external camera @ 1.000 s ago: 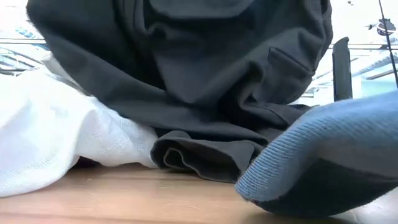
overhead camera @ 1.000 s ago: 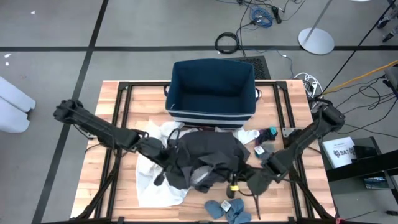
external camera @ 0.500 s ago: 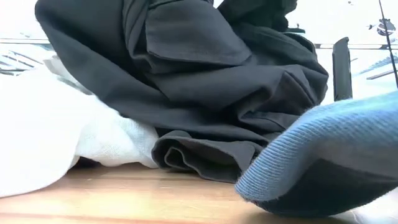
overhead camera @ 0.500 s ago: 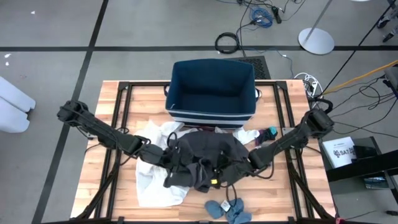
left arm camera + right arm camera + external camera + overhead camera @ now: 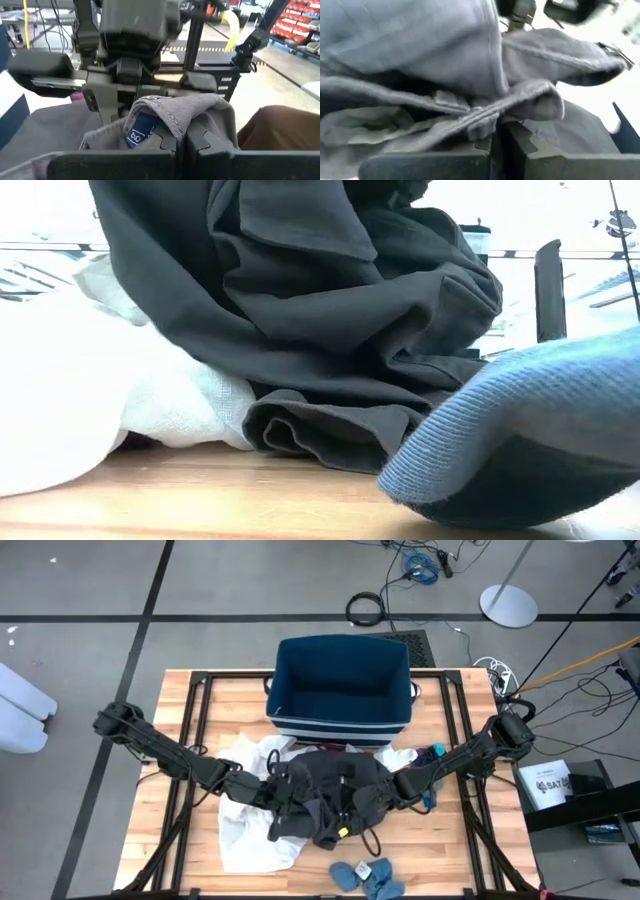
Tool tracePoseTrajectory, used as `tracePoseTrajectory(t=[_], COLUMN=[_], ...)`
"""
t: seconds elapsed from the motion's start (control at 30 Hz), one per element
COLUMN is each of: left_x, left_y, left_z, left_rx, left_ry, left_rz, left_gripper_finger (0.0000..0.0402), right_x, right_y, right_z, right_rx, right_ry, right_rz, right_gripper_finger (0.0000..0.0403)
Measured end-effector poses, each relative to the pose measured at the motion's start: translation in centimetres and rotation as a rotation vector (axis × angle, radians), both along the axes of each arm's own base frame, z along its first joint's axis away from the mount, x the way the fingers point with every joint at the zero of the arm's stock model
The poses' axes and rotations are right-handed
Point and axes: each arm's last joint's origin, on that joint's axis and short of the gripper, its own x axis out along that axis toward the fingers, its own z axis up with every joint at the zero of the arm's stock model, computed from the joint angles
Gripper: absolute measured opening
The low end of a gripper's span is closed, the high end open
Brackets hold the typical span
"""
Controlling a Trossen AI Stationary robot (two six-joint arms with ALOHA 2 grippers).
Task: Sort clothes
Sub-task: Put the black shorts into the blue laundry organizer
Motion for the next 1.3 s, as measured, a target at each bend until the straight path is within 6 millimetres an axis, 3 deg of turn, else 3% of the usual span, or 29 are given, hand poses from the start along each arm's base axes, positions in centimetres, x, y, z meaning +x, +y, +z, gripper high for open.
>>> tracePoseTrajectory(t=[0.2, 0.53, 0.67, 1.3], left_x=[-0.1, 0.1, 0.3, 0.3], left_y=[-0.3, 0.0, 0.4, 0.5], left_z=[0.0, 0.0, -0.1, 0.0], left_rx=[-0.015, -0.002, -0.009, -0.022], left_ry=[0.005, 0.003, 0.006, 0.012], left_rz=[-0.072, -0.122, -0.149, -0.196], left_gripper_finger=[0.0000, 0.0000, 0.0000, 0.0000], right_x=[0.0, 1.2, 1.8, 2.0], right_y=[0.4, 1.2, 1.4, 1.3], right_z=[0.3, -0.8, -1.4, -1.2], right_rx=[-0.066, -0.107, -0.124, -0.128], right_ry=[-0.031, -0.095, -0.125, -0.162], right_rz=[0.088, 0.181, 0.263, 0.309], right_gripper_finger=[0.0032, 0.0160, 0.0188, 0.0183])
